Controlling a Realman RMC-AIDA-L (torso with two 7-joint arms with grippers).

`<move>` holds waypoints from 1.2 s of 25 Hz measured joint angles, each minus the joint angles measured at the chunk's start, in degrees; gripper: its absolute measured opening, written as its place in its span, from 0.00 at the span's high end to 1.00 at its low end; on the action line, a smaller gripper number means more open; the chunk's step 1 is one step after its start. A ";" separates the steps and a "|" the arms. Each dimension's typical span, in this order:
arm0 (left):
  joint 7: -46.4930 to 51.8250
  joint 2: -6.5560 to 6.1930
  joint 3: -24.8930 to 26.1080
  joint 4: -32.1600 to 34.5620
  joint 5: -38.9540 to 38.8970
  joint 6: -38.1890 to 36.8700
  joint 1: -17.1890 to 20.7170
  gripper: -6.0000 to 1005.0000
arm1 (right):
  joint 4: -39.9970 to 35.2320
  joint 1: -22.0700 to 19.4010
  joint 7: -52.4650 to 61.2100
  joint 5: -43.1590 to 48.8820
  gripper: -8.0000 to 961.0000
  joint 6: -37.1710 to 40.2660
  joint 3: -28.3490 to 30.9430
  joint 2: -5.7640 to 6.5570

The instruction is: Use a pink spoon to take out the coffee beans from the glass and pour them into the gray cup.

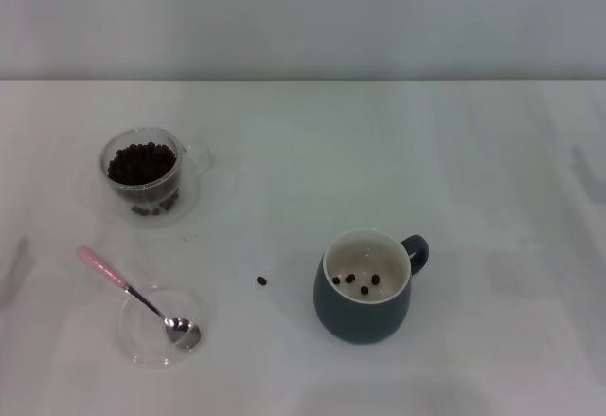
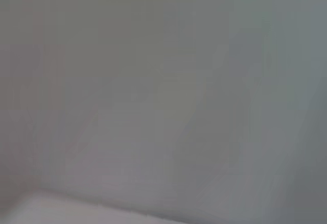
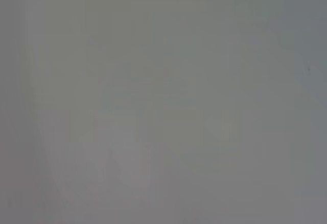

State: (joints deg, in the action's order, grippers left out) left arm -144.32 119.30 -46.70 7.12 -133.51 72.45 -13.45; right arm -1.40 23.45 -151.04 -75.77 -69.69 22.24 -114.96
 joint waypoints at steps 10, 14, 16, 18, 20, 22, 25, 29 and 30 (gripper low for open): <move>-19.53 -0.02 -0.06 -0.68 -6.58 0.86 -2.29 0.11 | 0.88 -0.25 -2.05 0.01 0.09 0.54 0.14 -0.16; -18.89 -0.13 -0.06 -0.68 -6.67 1.03 -3.25 0.11 | 1.71 -0.51 -3.93 0.01 0.09 0.78 0.98 -0.22; -18.63 -0.13 -0.06 -0.55 -6.72 1.13 -3.58 0.11 | 1.99 -0.80 -4.31 0.01 0.09 0.81 1.20 -0.24; -18.46 -0.13 -0.04 -0.28 -6.80 1.16 -3.63 0.11 | 2.09 -0.95 -4.60 0.01 0.09 0.96 1.39 -0.25; -18.28 -0.13 0.01 -0.08 -7.16 1.20 -3.80 0.11 | 2.13 -1.08 -4.66 0.01 0.09 1.50 1.43 -0.26; -18.18 -0.13 0.03 -0.08 -7.52 1.20 -4.12 0.11 | 2.13 -1.14 -4.68 0.01 0.09 1.99 1.47 -0.26; -18.01 -0.13 0.04 -0.08 -7.70 1.23 -4.88 0.11 | 2.13 -1.21 -4.88 -0.19 0.09 2.16 1.49 -0.26; -17.87 -0.16 0.03 -0.08 -7.69 0.73 -5.92 0.11 | 3.50 -1.39 -6.95 -4.84 0.09 2.20 1.50 -0.26; -17.85 -0.13 0.01 -0.12 -7.69 0.67 -5.97 0.11 | 4.06 -1.45 -7.91 -6.07 0.09 2.18 1.50 -0.26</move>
State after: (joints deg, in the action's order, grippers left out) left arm -162.17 119.17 -46.69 7.00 -141.19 73.13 -19.42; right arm 2.66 22.00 -158.95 -81.84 -67.51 23.74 -115.22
